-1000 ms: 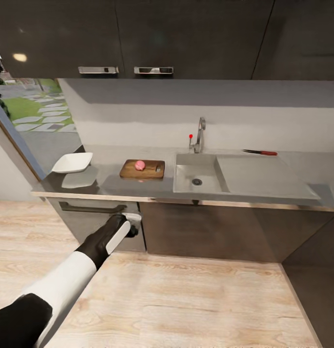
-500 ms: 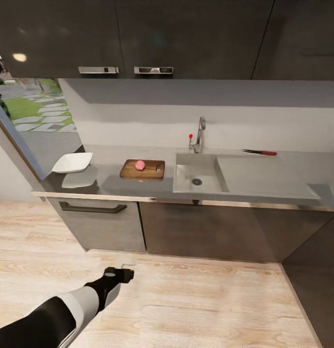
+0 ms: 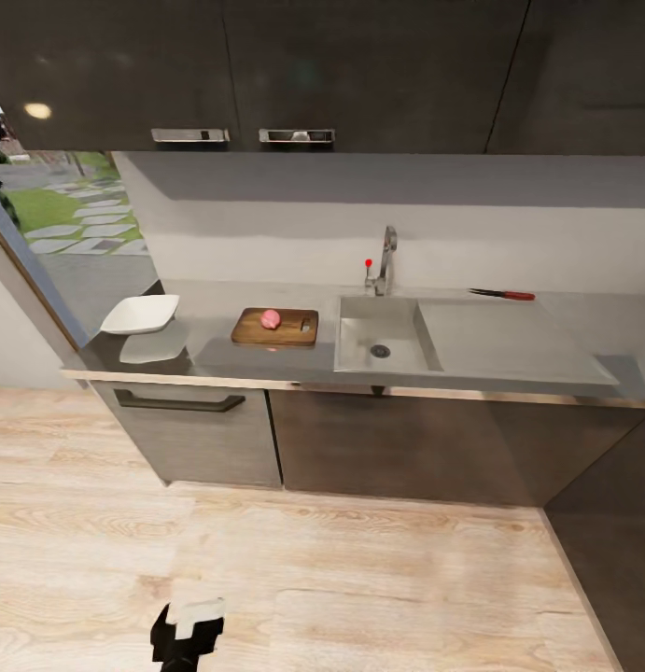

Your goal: In the kitchen, take the Vidalia onion out of the sink, dice it on the chopping board with the paring knife, put the diced onion into the bowl on the countertop, then place both the paring knife and the chopping board into the sink.

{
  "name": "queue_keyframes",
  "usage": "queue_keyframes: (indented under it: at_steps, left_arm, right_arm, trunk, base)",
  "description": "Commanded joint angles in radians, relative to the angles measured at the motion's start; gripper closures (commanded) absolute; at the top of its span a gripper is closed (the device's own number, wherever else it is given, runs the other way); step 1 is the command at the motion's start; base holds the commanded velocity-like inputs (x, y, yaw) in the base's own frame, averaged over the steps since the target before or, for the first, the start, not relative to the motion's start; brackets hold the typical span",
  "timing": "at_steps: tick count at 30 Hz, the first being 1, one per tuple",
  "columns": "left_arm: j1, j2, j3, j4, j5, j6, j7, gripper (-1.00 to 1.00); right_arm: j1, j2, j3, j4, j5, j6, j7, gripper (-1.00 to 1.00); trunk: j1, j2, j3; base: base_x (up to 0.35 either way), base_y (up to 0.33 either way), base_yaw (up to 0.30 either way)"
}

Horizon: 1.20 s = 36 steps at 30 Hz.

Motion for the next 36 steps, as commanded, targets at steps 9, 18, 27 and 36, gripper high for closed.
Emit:
queue_keyframes:
  at_steps: [9,18,27,36]
  left_arm:
    - [0.018,-0.004,-0.008,0.003,-0.005,-0.04,0.086,-1.0]
    - [0.019,-0.004,-0.008,0.003,-0.005,-0.038,0.089,-1.0]
    - [0.019,-0.004,-0.008,0.003,-0.005,-0.035,0.089,-1.0]
    - [0.019,-0.004,-0.008,0.003,-0.005,-0.033,0.089,-1.0]
  right_arm:
    - [-0.004,-0.004,0.011,0.015,-0.006,-0.109,-0.005,-1.0]
    - [-0.004,-0.004,0.011,0.016,-0.007,-0.118,-0.008,-1.0]
    - [-0.004,-0.003,0.007,0.015,-0.01,-0.118,-0.014,-1.0]
    - [-0.004,-0.003,0.008,0.014,-0.01,-0.119,-0.015,-1.0]
  trunk:
    - [0.001,-0.002,-0.002]
    - [0.001,-0.002,-0.002]
    - [0.001,-0.002,-0.002]
    - [0.001,-0.002,-0.002]
  base:
    - [0.0,0.0,0.0]
    - [0.0,0.0,0.0]
    - [0.0,0.0,0.0]
    - [0.0,0.0,0.0]
